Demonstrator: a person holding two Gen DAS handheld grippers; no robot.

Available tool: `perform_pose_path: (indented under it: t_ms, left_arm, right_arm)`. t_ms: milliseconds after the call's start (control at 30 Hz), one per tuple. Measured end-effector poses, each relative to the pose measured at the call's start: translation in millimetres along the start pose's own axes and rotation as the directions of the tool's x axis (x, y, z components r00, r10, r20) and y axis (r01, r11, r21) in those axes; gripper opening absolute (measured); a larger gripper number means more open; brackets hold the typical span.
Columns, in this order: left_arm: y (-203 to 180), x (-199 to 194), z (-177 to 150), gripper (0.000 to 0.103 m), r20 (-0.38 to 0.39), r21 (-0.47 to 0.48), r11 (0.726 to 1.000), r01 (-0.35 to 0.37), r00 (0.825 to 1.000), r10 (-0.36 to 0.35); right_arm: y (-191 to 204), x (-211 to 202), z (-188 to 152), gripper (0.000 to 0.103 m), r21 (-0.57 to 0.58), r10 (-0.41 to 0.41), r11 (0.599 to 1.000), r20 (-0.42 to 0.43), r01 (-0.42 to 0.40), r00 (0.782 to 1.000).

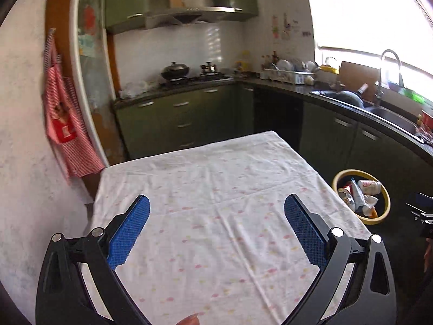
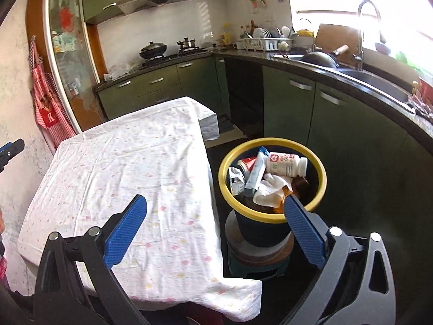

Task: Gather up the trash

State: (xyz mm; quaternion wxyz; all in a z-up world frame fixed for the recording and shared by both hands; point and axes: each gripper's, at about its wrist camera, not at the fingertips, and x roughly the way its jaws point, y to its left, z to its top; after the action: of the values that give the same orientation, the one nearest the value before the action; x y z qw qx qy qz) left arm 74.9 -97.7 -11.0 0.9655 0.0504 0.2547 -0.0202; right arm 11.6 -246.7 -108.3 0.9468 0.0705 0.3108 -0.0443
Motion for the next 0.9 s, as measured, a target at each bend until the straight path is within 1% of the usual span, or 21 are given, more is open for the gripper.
perform_pose_path:
  t_ms: [67, 133, 200, 333, 433, 600, 733, 900]
  left_arm:
    - [34.7, -20.7, -8.6, 0.098, 0.024, -0.064, 0.997, -0.037, 0.999, 0.039]
    - [64.3, -38.3, -18.0, 0.098, 0.037, -0.102, 0.993, -0.065, 0.997, 0.069]
    - [81.5, -51.8, -27.2, 0.098, 0.037, -0.133, 0.987, -0.095, 0.994, 0.101]
    - [104.1, -71.7, -45.2, 0.098, 0.055, -0.182, 0.979, -0.089, 0.993, 0.101]
    - [101.8, -76.6, -51.6, 0.098, 0.053, -0.172, 0.978, -0.116, 0.99, 0.127]
    - [91.9, -79.4, -58.1, 0.098, 0.048, -0.18, 0.981, -0.067, 0.996, 0.076]
    - [86.6, -85.8, -64.8, 0.098, 0.051, -0.175, 0.982, -0.066, 0.996, 0.076]
    - [83.3, -93.9, -65.1, 0.098, 0.067, -0.164, 0.983, -0.086, 0.993, 0.098]
  right_arm:
    - [14.7, -9.7, 3.7, 0.096, -0.034, -0.016, 0.999, 0.027, 0.017, 1.0]
    - [24.8, -20.8, 6.6, 0.096, -0.046, -0.016, 0.999, 0.05, 0.019, 0.999]
    - [32.0, -31.6, 8.1, 0.096, -0.052, -0.02, 0.998, 0.066, 0.024, 0.998]
    - [40.8, -50.4, 3.2, 0.096, -0.067, -0.044, 0.997, 0.083, 0.049, 0.996]
    - [40.6, -59.0, -2.4, 0.096, -0.063, -0.059, 0.996, 0.086, 0.065, 0.995]
    - [37.8, -68.4, -12.7, 0.096, -0.055, -0.073, 0.995, 0.092, 0.078, 0.993]
    - [35.0, -72.7, -16.5, 0.096, -0.046, -0.069, 0.996, 0.1, 0.074, 0.993]
    - [31.8, -71.9, -15.3, 0.096, -0.033, -0.063, 0.997, 0.104, 0.067, 0.993]
